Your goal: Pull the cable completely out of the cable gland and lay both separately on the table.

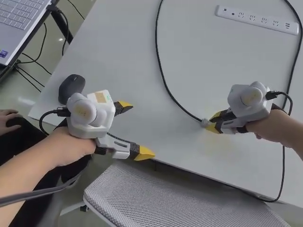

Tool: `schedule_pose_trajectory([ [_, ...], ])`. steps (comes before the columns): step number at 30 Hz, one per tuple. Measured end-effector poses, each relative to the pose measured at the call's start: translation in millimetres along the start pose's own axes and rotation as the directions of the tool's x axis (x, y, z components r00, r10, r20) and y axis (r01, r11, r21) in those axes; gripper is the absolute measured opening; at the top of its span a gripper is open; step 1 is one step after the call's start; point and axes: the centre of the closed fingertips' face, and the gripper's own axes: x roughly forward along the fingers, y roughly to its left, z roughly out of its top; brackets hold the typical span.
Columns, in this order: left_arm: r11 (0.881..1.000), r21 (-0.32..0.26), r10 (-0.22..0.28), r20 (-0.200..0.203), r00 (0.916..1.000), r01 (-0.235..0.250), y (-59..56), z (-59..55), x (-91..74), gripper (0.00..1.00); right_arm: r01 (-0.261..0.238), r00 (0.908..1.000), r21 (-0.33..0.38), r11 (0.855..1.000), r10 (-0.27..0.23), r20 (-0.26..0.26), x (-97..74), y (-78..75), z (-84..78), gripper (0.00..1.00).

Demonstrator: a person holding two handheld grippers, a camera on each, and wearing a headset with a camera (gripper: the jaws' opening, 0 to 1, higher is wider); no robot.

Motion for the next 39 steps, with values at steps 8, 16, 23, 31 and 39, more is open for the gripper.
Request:
schedule_pose_trajectory([
  [8,1.0,0.02,-0.011,-0.001,0.9999,0.011,-3.8,5.6,5.1,0.9,-0.019,0.9998,0.0,1.0,0.019,-0.005,-11.2,9.1,6.5,0.07],
  [16,0.999,0.037,-0.026,0.022,0.9994,0.025,-9.3,22.0,12.6,0.9,-0.023,0.9996,-0.041,0.999,0.022,-0.016,-28.7,22.0,15.9,0.06],
  [23,0.998,0.053,-0.049,0.047,0.9977,0.046,-19.3,43.7,15.3,0.9,-0.03,0.9995,-0.091,0.995,0.029,-0.014,-48.7,35.1,27.6,0.06],
  [31,0.992,0.095,-0.095,0.058,0.9938,0.089,-37.3,67.4,27.8,0.89,-0.026,0.9996,-0.121,0.992,0.027,0.001,-69.3,48.3,38.3,0.06],
  [39,0.98,0.145,-0.148,0.057,0.9874,0.138,-50.7,89.2,44.0,0.86,-0.022,0.9998,-0.162,0.987,0.022,0.0,-84.0,61.5,40.8,0.06],
])
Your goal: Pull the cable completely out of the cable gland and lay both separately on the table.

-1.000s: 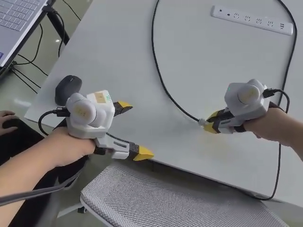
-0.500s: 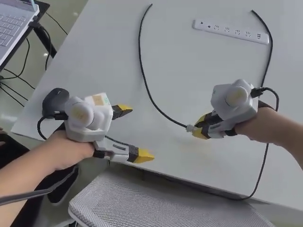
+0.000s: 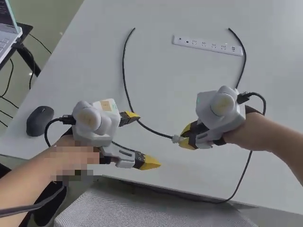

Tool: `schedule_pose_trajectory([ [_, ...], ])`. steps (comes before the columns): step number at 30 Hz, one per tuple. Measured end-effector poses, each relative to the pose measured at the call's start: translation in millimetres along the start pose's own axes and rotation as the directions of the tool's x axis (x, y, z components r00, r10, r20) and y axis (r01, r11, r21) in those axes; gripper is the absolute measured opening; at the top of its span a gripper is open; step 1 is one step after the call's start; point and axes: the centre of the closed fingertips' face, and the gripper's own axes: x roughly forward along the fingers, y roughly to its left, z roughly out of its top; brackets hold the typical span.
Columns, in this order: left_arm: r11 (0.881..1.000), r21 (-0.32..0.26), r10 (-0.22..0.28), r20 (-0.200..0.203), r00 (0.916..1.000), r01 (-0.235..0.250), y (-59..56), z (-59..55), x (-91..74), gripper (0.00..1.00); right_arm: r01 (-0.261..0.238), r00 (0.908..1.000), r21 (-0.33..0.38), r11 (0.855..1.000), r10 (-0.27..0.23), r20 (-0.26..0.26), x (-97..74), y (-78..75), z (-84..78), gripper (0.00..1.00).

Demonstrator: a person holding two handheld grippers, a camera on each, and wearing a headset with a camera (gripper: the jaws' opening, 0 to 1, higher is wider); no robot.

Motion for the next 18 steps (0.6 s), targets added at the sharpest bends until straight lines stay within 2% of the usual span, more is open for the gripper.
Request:
schedule_pose_trajectory([
  [10,0.998,0.02,-0.066,0.01,0.9978,0.066,-13.0,10.0,19.4,0.8,0.014,0.9999,-0.082,0.997,-0.013,0.008,-23.5,18.3,13.8,0.06],
  [15,0.996,-0.008,-0.09,0.044,0.995,0.091,-19.2,17.4,24.2,0.77,0.022,0.9997,-0.115,0.993,-0.021,0.009,-29.2,25.6,16.9,0.06],
  [18,0.994,-0.011,-0.108,0.051,0.9928,0.109,-24.2,19.1,26.7,0.72,0.028,0.9996,-0.132,0.991,-0.027,0.009,-31.4,29.3,17.8,0.06],
])
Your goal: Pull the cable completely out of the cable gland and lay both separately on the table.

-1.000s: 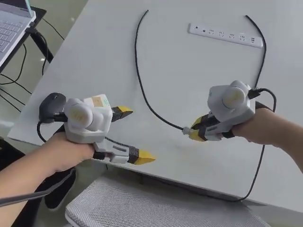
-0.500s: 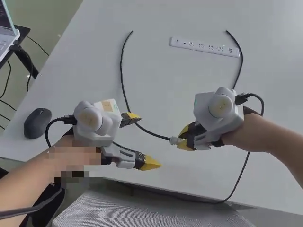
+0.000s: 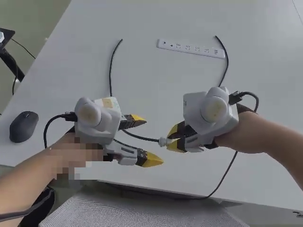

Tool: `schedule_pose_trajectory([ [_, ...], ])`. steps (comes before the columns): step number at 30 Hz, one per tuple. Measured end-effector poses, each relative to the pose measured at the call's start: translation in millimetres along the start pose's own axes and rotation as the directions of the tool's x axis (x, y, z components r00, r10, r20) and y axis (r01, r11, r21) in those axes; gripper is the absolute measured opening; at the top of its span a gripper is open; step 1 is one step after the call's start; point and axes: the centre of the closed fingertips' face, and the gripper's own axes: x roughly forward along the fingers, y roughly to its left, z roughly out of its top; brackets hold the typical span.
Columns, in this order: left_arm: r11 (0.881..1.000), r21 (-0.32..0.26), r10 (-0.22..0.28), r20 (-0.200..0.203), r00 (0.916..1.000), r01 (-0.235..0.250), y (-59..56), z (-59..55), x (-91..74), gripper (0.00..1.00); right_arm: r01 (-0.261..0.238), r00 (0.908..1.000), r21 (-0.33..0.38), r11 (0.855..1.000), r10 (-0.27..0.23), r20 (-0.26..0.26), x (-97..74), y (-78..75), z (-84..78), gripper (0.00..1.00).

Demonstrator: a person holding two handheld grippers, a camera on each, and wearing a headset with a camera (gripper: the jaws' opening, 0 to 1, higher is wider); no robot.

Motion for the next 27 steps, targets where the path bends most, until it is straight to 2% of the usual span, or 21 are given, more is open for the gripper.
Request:
schedule_pose_trajectory([
  [10,0.998,0.021,-0.06,0.01,0.9982,0.059,-16.3,3.0,8.6,0.56,0.018,0.9995,-0.029,0.999,-0.017,0.028,-8.4,9.1,4.5,0.06],
  [16,0.996,0.005,-0.085,0.019,0.9962,0.085,-20.7,5.6,10.2,0.4,0.019,0.9994,-0.039,0.999,-0.018,0.031,-8.8,9.4,1.3,0.06],
  [20,0.996,-0.006,-0.093,0.027,0.9953,0.094,-22.4,7.4,10.8,0.36,0.018,0.9992,-0.044,0.999,-0.017,0.036,-8.9,9.9,-1.4,0.06],
  [27,0.992,-0.008,-0.128,0.031,0.9912,0.129,-29.1,9.3,10.9,0.23,0.012,0.9987,-0.063,0.998,-0.008,0.051,-9.6,10.8,-2.1,0.06],
])
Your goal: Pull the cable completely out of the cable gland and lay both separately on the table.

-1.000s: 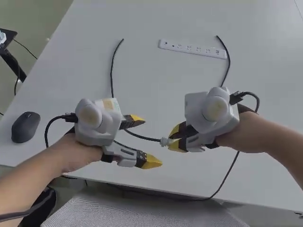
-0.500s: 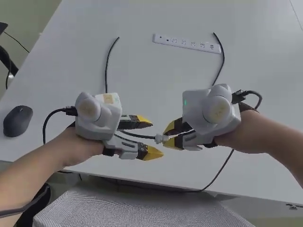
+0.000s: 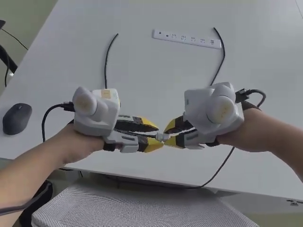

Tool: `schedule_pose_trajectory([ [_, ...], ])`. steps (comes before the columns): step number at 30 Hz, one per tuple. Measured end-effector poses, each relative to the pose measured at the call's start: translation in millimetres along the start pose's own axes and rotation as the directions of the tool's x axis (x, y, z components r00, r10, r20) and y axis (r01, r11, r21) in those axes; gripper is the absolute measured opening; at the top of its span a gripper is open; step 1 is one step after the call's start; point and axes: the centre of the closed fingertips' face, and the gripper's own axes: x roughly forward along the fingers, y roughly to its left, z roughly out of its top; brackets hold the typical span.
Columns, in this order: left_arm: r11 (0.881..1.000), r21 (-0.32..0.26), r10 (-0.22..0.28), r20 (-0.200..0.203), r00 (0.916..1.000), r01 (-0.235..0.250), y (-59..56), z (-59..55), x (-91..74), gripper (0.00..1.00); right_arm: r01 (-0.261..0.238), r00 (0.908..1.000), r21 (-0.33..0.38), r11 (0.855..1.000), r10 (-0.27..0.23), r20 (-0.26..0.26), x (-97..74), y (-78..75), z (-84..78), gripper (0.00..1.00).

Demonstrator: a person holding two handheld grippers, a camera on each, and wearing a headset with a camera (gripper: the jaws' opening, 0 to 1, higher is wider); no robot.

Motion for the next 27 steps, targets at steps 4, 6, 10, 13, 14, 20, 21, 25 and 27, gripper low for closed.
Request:
schedule_pose_trajectory([
  [4,1.0,0.022,-0.007,-0.019,0.9998,0.008,-1.3,-4.0,1.0,0.19,-0.011,0.9998,0.003,1.0,0.011,0.014,1.3,2.9,-1.4,0.06],
  [6,0.999,0.029,-0.016,-0.028,0.9995,0.017,-2.9,-5.8,2.0,0.18,-0.013,0.9998,-0.004,1.0,0.013,0.012,2.7,4.0,-2.8,0.06],
  [10,1.0,0.01,-0.021,-0.018,0.9996,0.021,-3.0,-5.3,1.9,0.18,-0.013,0.9998,-0.013,1.0,0.013,0.014,4.3,3.6,-4.3,0.06],
  [13,1.0,0.003,-0.023,0.001,0.9997,0.023,-3.1,-1.6,1.2,0.18,-0.008,0.9999,-0.024,1.0,0.008,0.01,5.0,2.2,-5.7,0.06],
  [14,1.0,0.007,-0.021,-0.002,0.9998,0.021,-2.4,-2.1,1.2,0.17,-0.006,0.9999,-0.024,1.0,0.007,0.015,4.6,2.0,-5.2,0.06],
  [20,0.999,0.042,-0.029,-0.011,0.9995,0.03,-3.9,-3.3,1.1,0.17,-0.012,0.9996,-0.009,1.0,0.012,0.025,4.3,2.6,-4.3,0.07],
  [21,0.999,0.043,-0.03,-0.01,0.9995,0.03,-4.1,-3.1,0.7,0.16,-0.012,0.9995,-0.01,1.0,0.012,0.028,4.3,2.7,-4.2,0.07],
  [25,0.999,0.045,-0.027,-0.004,0.9996,0.027,-5.3,-1.0,0.4,0.15,-0.004,0.9993,-0.031,1.0,0.005,0.037,5.6,3.8,-4.4,0.08],
  [27,0.999,0.027,-0.026,-0.023,0.9994,0.027,-5.2,-3.7,1.0,0.15,-0.009,0.9989,-0.024,1.0,0.01,0.045,6.6,4.4,-4.4,0.08],
])
